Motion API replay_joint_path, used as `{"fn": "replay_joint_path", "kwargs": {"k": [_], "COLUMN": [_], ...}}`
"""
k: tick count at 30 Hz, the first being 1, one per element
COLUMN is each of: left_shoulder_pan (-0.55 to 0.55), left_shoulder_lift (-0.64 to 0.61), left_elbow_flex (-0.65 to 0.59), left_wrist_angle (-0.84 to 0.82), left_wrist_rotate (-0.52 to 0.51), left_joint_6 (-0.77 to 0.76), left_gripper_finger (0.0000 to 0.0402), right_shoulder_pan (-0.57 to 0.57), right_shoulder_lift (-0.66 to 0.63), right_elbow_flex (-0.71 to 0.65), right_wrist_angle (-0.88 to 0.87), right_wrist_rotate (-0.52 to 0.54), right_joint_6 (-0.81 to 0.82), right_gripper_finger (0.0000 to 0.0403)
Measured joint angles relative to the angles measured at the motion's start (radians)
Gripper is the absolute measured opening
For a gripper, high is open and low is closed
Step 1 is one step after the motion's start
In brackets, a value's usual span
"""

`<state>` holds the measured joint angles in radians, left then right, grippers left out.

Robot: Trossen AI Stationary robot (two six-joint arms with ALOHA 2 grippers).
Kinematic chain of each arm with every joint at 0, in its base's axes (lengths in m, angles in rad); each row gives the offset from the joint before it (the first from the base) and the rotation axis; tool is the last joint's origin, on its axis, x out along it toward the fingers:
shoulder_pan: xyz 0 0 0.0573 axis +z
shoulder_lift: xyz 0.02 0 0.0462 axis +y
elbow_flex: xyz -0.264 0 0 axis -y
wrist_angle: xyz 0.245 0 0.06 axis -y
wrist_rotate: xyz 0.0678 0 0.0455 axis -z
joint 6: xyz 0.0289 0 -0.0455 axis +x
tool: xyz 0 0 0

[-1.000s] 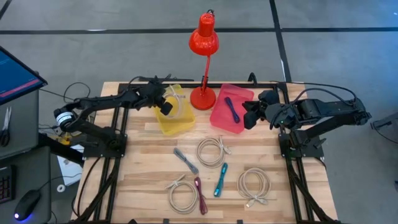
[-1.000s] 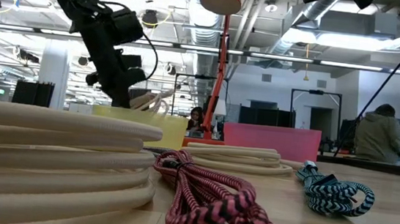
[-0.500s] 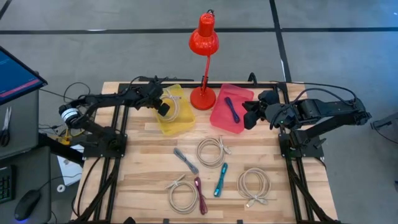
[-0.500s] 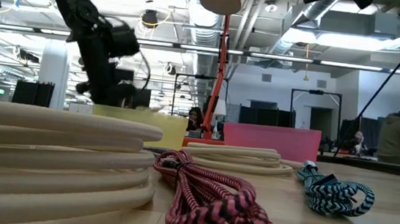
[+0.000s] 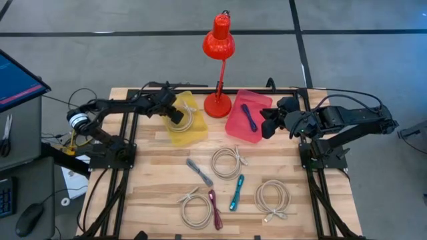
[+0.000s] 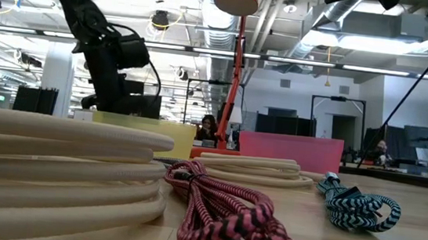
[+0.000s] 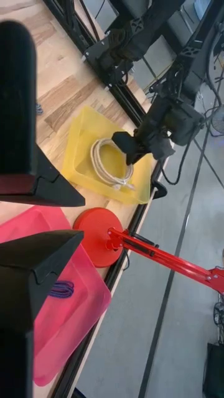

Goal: Pick & Place USB Port
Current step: Put the light brown USB cable into the yellow bin

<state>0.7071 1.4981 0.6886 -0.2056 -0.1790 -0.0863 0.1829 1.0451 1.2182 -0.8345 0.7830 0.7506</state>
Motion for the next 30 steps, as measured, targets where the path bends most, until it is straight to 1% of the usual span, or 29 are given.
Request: {"fn": "replay_joint_path", "kwargs": {"k": [5, 10, 13, 20, 26, 30], "left_shoulder_pan": [-0.003, -0.013, -0.013, -0.035, -0.093, -0.150], "left_shoulder_lift": [-0.047, -0.152, -0.231, -0.443, -0.630, -0.715], "left_elbow_flex": [0.000, 0.000, 0.000, 0.000, 0.001, 0.001], "left_wrist_angle": [0.024, 0.031, 0.034, 0.033, 0.035, 0.033], "left_wrist_rotate": [0.040, 0.057, 0.058, 0.136, 0.229, 0.263], "left_joint_6": [-0.001, 0.008, 0.009, 0.001, -0.001, -0.001], "left_gripper_finger": [0.0099, 0.0105, 0.0106, 0.0106, 0.0106, 0.0106], "right_shoulder_pan": [0.000, 0.000, 0.000, 0.000, 0.000, 0.000], "right_shoulder_lift": [0.000, 0.000, 0.000, 0.000, 0.000, 0.000], "right_elbow_flex": [0.000, 0.000, 0.000, 0.000, 0.000, 0.000], "right_wrist_angle": [0.000, 0.000, 0.000, -0.003, -0.002, 0.001], "right_wrist_rotate": [0.000, -0.002, -0.002, -0.002, -0.002, -0.002], "right_joint_6": [0.000, 0.000, 0.000, -0.001, -0.001, -0.001], "right_gripper_finger": [0.0064, 0.0064, 0.0064, 0.0064, 0.0064, 0.0064]}}
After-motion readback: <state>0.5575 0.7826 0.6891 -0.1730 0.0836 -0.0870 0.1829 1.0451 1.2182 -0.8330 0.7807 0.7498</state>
